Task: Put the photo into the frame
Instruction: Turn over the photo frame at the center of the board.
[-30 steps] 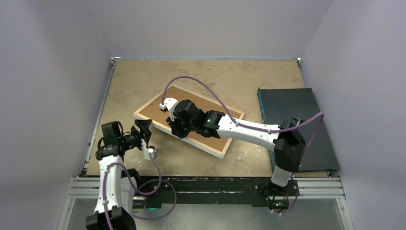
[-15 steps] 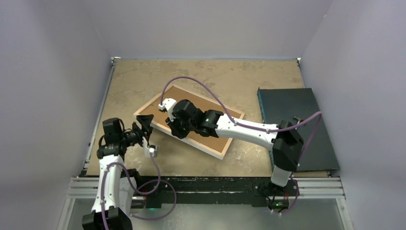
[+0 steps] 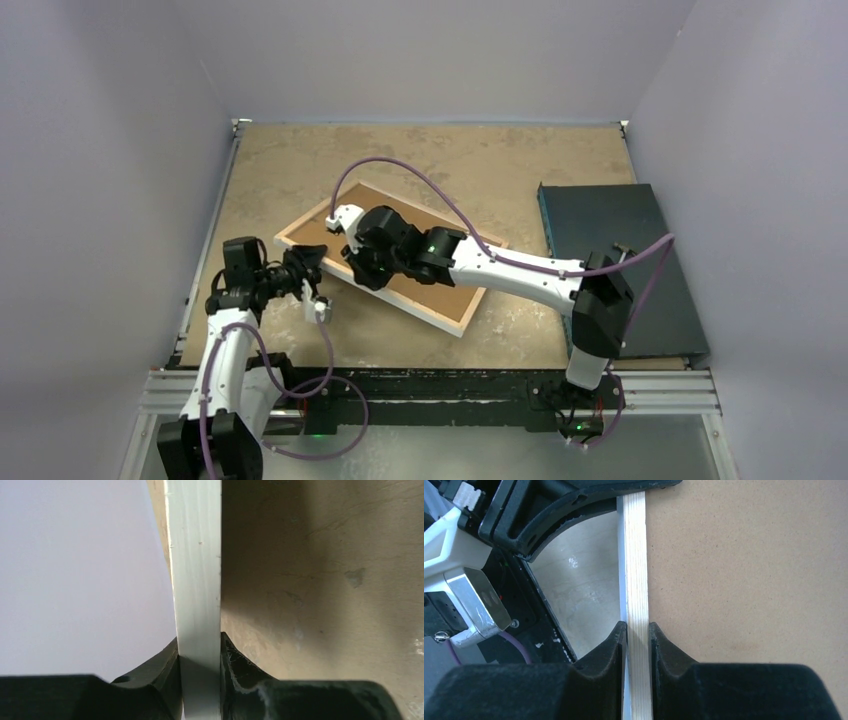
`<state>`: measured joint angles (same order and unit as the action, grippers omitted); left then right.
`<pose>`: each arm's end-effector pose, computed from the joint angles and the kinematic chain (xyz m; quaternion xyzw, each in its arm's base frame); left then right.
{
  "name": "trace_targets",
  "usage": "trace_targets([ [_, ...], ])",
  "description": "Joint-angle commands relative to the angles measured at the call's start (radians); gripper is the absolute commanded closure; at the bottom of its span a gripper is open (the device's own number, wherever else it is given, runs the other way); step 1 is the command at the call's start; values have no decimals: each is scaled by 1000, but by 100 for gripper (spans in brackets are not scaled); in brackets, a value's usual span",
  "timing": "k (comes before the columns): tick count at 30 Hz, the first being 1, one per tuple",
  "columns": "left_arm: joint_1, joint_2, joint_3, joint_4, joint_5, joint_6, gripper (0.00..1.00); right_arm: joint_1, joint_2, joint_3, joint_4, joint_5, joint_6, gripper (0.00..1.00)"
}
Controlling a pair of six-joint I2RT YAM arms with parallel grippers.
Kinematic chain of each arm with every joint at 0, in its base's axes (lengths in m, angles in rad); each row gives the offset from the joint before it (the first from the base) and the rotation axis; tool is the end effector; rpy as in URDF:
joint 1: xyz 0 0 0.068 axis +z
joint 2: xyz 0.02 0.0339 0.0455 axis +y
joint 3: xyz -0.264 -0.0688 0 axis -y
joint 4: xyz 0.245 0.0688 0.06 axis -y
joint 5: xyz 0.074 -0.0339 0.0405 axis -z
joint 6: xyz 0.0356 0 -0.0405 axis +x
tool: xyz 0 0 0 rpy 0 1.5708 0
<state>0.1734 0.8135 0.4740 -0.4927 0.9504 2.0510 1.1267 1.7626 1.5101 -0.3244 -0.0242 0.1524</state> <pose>0.1561 -0.0021 0.2103 0.7666 0.3566 0.0989 0.5247 0.1773 0.3746 0.3098 -0.4166 0.7740 0.2931 0.3761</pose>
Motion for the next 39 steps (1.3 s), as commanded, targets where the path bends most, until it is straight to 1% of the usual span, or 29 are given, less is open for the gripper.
trace_targets([
  [1, -17, 12, 85, -44, 7, 319, 88, 10, -51, 47, 55, 33, -18, 81],
  [2, -17, 11, 97, -63, 7, 318, 92, 9, -57, 45, 47, 60, -27, 70],
  [3, -18, 8, 106, -85, 9, 323, 93, 10, -69, 39, 44, 86, -35, 60],
  [4, -18, 5, 120, -113, 10, 324, 94, 12, -87, 30, 44, 113, -47, 48],
  [5, -18, 2, 129, -134, 13, 321, 95, 15, -100, 24, 36, 140, -59, 39],
  [6, -18, 0, 138, -155, 16, 315, 95, 21, -112, 23, 23, 159, -80, 34],
  [8, -19, -3, 168, -209, 19, 292, 97, 57, -130, 22, -22, 216, -128, 29],
  [11, -19, 6, 223, -289, 21, 241, 98, 106, -156, 13, -94, 250, -191, 24],
  [13, -18, 8, 246, -297, 18, 194, 98, 121, -169, 15, -144, 250, -207, 23],
  [16, -18, 4, 269, -280, 27, 117, 99, 145, -191, 11, -197, 246, -218, 21],
  [18, -18, 3, 284, -273, 33, 69, 99, 154, -205, -3, -208, 282, -218, 21],
  [22, -18, 0, 297, -284, 34, 54, 99, 158, -206, -16, -244, 362, -217, 21],
  [30, -18, 5, 318, -256, 35, -42, 99, 174, -166, -45, -282, 442, -220, 23],
  [33, -18, 4, 322, -239, 34, -64, 99, 182, -141, -48, -276, 518, -216, 24],
  [35, -18, 2, 322, -231, 38, -80, 99, 181, -114, -25, -278, 582, -205, 28],
  [36, -18, 1, 321, -227, 37, -82, 99, 181, -97, -13, -281, 600, -201, 31],
  [38, -18, 1, 322, -213, 38, -100, 99, 183, -67, 8, -287, 643, -181, 44],
  [39, -18, 0, 322, -199, 38, -118, 99, 183, -52, 16, -289, 668, -174, 55],
])
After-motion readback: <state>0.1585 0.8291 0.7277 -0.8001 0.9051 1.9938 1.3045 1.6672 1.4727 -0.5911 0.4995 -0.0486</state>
